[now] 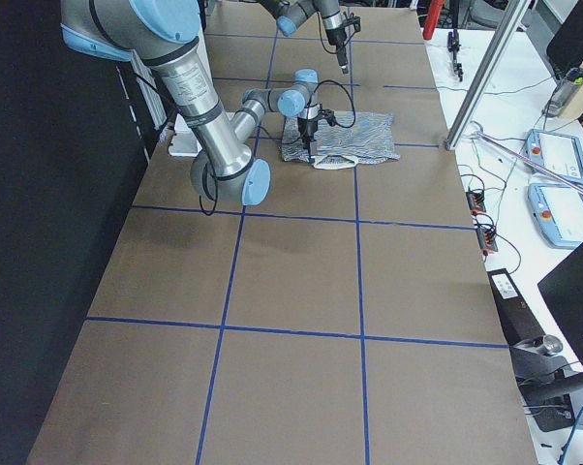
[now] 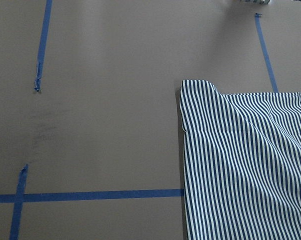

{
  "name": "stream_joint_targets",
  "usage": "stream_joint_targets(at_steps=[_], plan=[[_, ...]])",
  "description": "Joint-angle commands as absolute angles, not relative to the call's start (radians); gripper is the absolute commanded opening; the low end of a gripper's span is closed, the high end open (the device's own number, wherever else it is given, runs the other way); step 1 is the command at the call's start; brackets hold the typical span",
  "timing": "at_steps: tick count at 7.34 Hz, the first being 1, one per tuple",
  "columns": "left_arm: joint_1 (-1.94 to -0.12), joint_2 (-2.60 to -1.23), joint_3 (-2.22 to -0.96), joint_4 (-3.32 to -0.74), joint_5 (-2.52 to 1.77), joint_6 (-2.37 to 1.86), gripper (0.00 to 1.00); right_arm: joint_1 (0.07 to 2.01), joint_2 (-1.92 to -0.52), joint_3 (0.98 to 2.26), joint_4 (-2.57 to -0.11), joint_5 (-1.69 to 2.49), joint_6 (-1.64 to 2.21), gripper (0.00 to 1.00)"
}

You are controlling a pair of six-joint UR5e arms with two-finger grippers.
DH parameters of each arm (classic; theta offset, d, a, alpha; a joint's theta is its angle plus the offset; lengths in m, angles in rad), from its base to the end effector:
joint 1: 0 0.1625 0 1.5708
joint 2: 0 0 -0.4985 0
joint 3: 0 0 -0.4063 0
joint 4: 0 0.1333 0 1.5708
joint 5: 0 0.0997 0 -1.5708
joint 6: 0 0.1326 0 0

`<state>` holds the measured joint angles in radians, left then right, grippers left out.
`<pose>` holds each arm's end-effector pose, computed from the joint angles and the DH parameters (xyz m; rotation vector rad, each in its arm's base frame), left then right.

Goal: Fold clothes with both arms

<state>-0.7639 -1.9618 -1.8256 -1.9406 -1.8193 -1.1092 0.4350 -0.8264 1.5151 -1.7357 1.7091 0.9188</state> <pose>0.4187 -0.5405 0.3619 0.3956 0.9571 -0.1487 -0.6802 -0.4429 0.3348 0.1552 -0.5188 -0.2479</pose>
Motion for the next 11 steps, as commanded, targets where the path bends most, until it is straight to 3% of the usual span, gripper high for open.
stream_joint_targets(at_steps=[1,11], plan=[[-0.764,-1.962,-1.825,-1.940,-1.819,-1.111,1.00,0.437,-0.828,1.517,-1.738,1.713,0.919,1.00],[-0.762,-1.985,-1.798,-1.945,-1.819,-1.112,1.00,0.469,-0.856,1.558,-1.756,1.712,0.916,1.00]])
